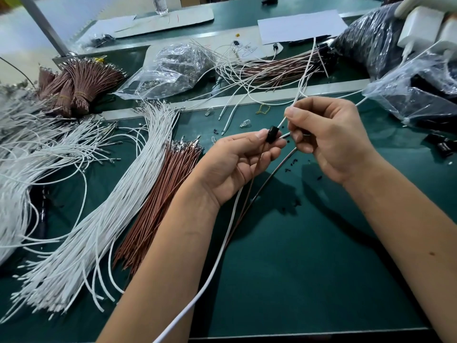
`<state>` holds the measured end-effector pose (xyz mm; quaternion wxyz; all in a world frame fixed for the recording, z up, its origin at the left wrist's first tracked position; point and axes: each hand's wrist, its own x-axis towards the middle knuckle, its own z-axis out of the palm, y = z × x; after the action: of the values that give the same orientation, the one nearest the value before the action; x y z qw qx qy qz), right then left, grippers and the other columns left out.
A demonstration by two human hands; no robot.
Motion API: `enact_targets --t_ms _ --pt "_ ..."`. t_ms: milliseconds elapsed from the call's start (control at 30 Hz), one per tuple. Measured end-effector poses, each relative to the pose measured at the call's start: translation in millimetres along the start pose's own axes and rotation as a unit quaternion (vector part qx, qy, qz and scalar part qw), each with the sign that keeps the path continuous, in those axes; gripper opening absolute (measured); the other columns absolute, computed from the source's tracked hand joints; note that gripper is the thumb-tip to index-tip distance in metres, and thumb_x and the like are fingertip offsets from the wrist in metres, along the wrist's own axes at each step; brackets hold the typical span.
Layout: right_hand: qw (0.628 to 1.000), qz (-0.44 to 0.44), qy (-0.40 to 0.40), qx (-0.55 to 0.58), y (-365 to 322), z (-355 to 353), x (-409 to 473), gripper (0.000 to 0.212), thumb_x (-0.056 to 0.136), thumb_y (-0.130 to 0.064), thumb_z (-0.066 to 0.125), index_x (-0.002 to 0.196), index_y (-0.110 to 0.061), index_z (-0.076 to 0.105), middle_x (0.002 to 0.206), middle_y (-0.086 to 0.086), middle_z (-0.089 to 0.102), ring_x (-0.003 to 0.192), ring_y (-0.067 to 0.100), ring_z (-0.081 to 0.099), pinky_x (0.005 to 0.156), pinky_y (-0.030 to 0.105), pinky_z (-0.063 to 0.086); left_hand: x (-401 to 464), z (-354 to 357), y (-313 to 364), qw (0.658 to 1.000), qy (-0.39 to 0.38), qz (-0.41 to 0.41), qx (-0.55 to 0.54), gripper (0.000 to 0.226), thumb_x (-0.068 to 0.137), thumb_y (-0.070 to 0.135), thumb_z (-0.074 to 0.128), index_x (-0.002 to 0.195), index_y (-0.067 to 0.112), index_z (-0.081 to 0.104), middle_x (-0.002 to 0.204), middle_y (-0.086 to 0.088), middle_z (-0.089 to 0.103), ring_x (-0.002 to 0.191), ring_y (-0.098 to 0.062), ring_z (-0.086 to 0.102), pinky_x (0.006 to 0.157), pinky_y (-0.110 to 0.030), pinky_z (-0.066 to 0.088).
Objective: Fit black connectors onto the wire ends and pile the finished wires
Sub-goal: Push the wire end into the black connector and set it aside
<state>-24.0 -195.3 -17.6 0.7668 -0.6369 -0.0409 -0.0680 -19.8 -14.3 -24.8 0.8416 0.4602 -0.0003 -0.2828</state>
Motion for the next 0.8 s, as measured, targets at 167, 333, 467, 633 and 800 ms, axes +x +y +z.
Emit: enact_targets --t_ms 167,333,467,633,800 --pt "1.000 0.011 -0.023 -0.008 0.0 -0.3 -0.6 0.013 0.094 -0.003 0.068 0.082 -0.006 0.066 0.065 0.003 0.060 0.051 0.012 0.050 0.040 0.019 0.033 -0.2 -1.1 -0.9 1.000 -0.010 -0.005 0.000 0.024 0.080 0.016 0.066 0.096 0.000 0.075 0.089 -0.013 0.075 0.069 -0.011 0.071 0.060 -0.015 0.056" --pt "0.999 0.026 -0.036 0.006 -2.4 -2.3 0.0 0.013 0.095 -0.003 0.065 0.082 -0.005 0.064 0.068 0.006 0.060 0.051 0.012 0.048 0.040 0.019 0.031 -0.6 -0.9 -0.1 1.000 -0.012 -0.003 0.004 0.027 0.080 0.016 0.066 0.101 -0.001 0.072 0.088 -0.012 0.075 0.068 -0.010 0.070 0.059 -0.014 0.055" --pt "0.999 0.025 -0.046 0.007 -3.1 -2.6 -0.1 0.014 0.095 -0.003 0.063 0.082 -0.006 0.064 0.069 0.007 0.058 0.052 0.012 0.048 0.040 0.019 0.030 -1.0 -0.4 0.4 1.000 -0.011 0.003 0.012 0.031 0.081 0.017 0.066 0.105 -0.002 0.069 0.086 -0.011 0.075 0.067 -0.010 0.069 0.058 -0.014 0.055" --pt "0.999 0.021 -0.047 -0.005 -1.9 -0.9 -0.4 0.014 0.096 -0.001 0.063 0.083 -0.005 0.062 0.066 0.005 0.057 0.051 0.012 0.047 0.040 0.019 0.030 -0.3 -0.8 -0.5 1.000 0.006 0.011 0.021 0.025 0.085 0.013 0.065 0.104 -0.001 0.070 0.086 -0.012 0.075 0.066 -0.010 0.069 0.058 -0.014 0.055" --pt "0.999 0.018 -0.030 0.009 -1.0 0.4 -0.7 0.012 0.095 0.000 0.064 0.084 -0.004 0.063 0.064 0.002 0.059 0.051 0.012 0.047 0.041 0.018 0.031 0.8 -0.4 -1.2 0.999 0.016 0.021 0.021 0.023 0.079 0.014 0.068 0.097 0.001 0.074 0.086 -0.013 0.075 0.066 -0.011 0.070 0.057 -0.015 0.055"
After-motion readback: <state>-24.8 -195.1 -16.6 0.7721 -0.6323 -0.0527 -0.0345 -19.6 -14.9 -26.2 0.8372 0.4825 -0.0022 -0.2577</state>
